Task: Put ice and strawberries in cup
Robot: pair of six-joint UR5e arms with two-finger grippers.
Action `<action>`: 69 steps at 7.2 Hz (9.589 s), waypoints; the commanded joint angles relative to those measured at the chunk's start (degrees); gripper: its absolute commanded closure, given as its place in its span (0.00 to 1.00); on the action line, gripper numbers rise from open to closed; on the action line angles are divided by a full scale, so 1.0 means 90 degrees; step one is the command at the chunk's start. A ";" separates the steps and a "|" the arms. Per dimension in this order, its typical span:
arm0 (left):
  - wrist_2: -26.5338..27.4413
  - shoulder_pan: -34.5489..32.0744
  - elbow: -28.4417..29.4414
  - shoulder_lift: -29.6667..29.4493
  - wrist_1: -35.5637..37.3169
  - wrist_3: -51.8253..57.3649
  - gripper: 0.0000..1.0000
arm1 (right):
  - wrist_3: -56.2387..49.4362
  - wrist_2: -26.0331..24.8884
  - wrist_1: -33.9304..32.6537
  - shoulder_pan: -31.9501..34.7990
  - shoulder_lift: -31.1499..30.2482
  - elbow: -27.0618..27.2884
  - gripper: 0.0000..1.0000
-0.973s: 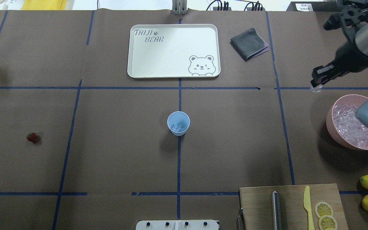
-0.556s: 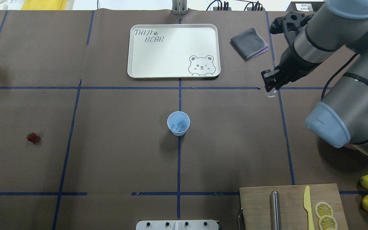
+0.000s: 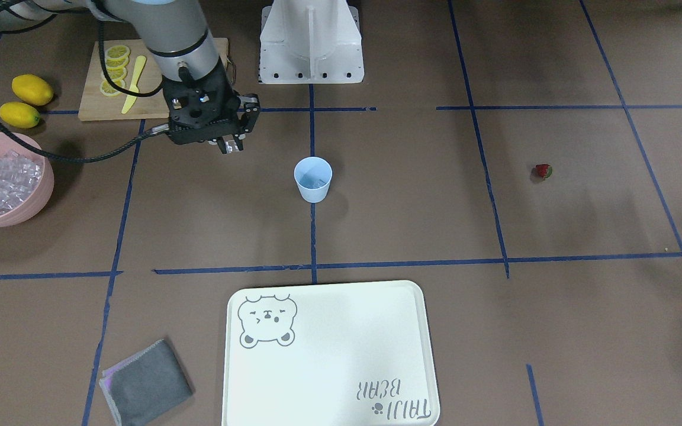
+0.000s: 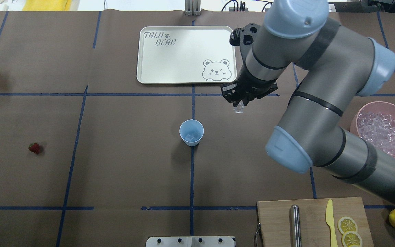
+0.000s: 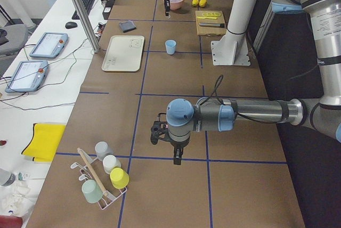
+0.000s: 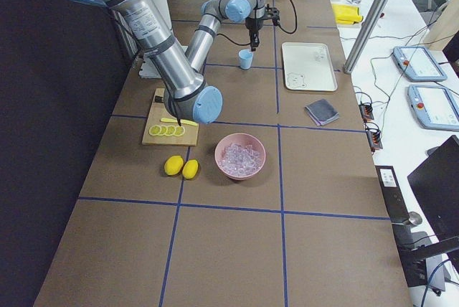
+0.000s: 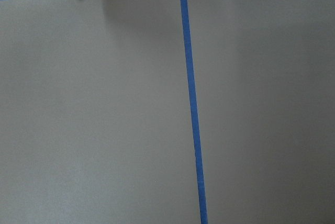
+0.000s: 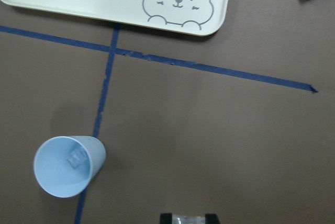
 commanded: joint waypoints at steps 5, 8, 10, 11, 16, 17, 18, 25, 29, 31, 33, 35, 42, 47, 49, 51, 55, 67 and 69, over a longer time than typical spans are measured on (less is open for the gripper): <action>0.0000 0.0000 0.0019 0.0000 0.0003 0.0005 0.00 | 0.1080 -0.1279 0.0661 -0.1191 0.1137 -0.1988 1.00; 0.0000 0.0000 0.0019 0.0000 0.0003 0.0005 0.00 | 0.1070 -0.1279 0.0673 -0.1202 0.1127 -0.1980 1.00; 0.0000 0.0010 0.0019 0.0000 0.0003 0.0005 0.00 | 0.1079 -0.1299 0.0682 -0.1202 0.1078 -0.1903 0.01; 0.0000 0.0010 0.0009 0.0000 -0.0006 0.0005 0.00 | 0.1070 -0.1279 0.0683 -0.1202 0.1030 -0.1835 0.00; -0.0010 0.0010 0.0000 -0.0010 -0.0006 0.0005 0.00 | 0.1041 -0.1250 0.0653 -0.1114 0.0632 -0.1252 0.00; 0.0000 0.0010 -0.0010 -0.0010 -0.0006 0.0005 0.00 | 0.1031 -0.1240 0.0644 -0.1065 0.0561 -0.1161 0.00; 0.0000 0.0010 -0.0010 -0.0010 -0.0006 0.0005 0.00 | 0.0973 -0.1221 0.0634 -0.0978 0.0570 -0.1151 0.00; 0.0000 0.0010 -0.0040 -0.0097 -0.0065 -0.0034 0.00 | -0.3649 0.0858 0.0614 0.2270 -0.1828 -0.0194 0.00; 0.0029 0.0010 -0.0040 -0.0634 -0.0123 -0.0073 0.00 | -0.7193 0.1306 0.0604 0.4106 -0.3703 -0.0173 0.00; 0.0000 0.0010 -0.0040 -0.0848 -0.0375 -0.0063 0.00 | -0.7845 0.1514 0.0672 0.4879 -0.4736 -0.0320 0.00; -0.0727 0.0019 -0.0049 -0.0928 -0.0465 -0.0054 0.00 | -0.7876 0.1523 0.0683 0.5573 -0.5695 -0.0340 0.00; -0.0781 0.0174 -0.0069 -0.1151 -0.0465 -0.0131 0.00 | -0.7856 0.1533 0.0683 0.5877 -0.5963 -0.0321 0.00; 0.0712 0.2907 -0.1583 -0.1143 -0.0563 -0.4310 0.00 | -0.7739 0.1543 0.0683 0.5879 -0.5953 -0.0135 0.00; 0.1201 0.3992 -0.0113 -0.1142 -0.2996 -0.5596 0.00 | -0.7739 0.1543 0.0683 0.5879 -0.5963 -0.0135 0.00; 0.1841 0.4537 0.0302 -0.1172 -0.3531 -0.6076 0.00 | -0.7739 0.1543 0.0683 0.5879 -0.5953 -0.0135 0.00; 0.2285 0.5067 0.0351 -0.1201 -0.3629 -0.6537 0.00 | -0.7739 0.1543 0.0683 0.5879 -0.5963 -0.0144 0.00; 0.2295 0.5293 0.0985 -0.1288 -0.4722 -0.6880 0.00 | -0.7729 0.1543 0.0683 0.5879 -0.5953 -0.0135 0.00; 0.2266 0.5332 0.0170 -0.0997 -0.4190 -0.6773 1.00 | -0.7729 0.1543 0.0683 0.5879 -0.5934 -0.0125 0.00; 0.2256 0.5371 -0.0961 -0.1093 -0.2592 -0.6773 1.00 | -0.7729 0.1533 0.0683 0.5879 -0.5934 -0.0135 0.00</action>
